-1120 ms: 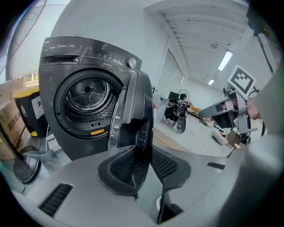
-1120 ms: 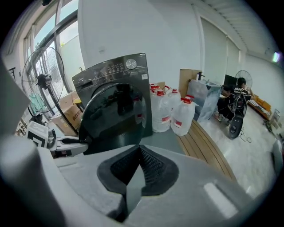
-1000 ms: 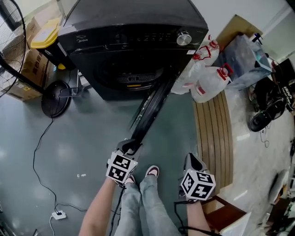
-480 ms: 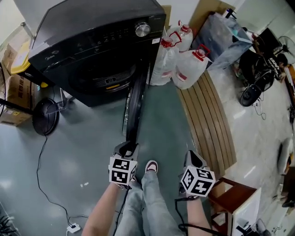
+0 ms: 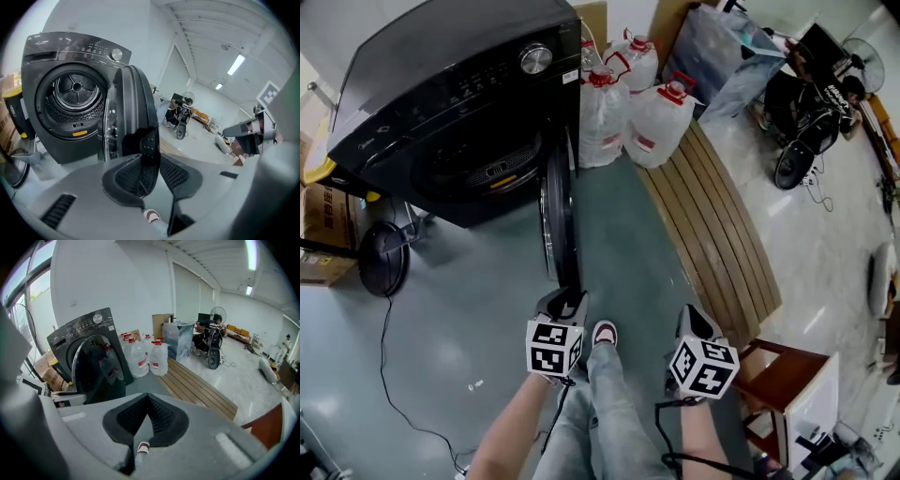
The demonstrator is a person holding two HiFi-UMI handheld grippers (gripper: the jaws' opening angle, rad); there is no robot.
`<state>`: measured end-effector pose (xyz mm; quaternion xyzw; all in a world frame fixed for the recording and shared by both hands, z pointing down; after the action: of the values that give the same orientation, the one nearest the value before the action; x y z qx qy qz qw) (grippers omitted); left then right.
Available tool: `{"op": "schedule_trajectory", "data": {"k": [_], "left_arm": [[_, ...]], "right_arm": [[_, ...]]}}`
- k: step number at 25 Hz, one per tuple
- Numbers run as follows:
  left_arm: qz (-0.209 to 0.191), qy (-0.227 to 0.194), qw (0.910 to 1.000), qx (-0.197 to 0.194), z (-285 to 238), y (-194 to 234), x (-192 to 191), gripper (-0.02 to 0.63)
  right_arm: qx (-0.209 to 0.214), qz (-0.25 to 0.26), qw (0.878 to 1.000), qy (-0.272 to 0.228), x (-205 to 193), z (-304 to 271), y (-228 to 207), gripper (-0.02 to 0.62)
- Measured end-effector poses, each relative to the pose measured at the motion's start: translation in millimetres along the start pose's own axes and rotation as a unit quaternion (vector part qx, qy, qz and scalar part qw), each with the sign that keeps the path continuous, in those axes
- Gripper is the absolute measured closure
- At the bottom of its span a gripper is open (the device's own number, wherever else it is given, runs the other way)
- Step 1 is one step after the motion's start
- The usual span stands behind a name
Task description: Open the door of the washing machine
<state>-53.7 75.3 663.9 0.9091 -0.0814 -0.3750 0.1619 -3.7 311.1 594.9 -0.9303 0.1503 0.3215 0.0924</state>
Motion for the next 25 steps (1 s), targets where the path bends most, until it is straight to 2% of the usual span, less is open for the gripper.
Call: {"op": "schedule_trajectory", "data": {"k": [8,25], "left_arm": [[-0.011,0.011,0.9994,-0.031,-23.0,-30.6,6.6,0.494],[0.020,0.005,0.9986,-0.048,-64.1,-78.8,23.3,0.494]], "right_arm": [[-0.031,-0.038,0.999,0.000,-7.0,0.8,-25.5,0.591],[-0.080,-0.090,0.993,-0.004,-13.0,10.1,-75.7,0.591]]}}
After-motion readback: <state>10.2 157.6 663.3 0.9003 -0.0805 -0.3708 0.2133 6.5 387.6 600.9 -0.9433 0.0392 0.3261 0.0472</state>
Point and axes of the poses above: the fingertips, and each gripper's own axes: z backward along the fingers, y to its left, x out of its top, the point moved 4 cm from there along z, backward along the fingers, and after that the axes turned 4 degrees about z, right-handed, at the moved point
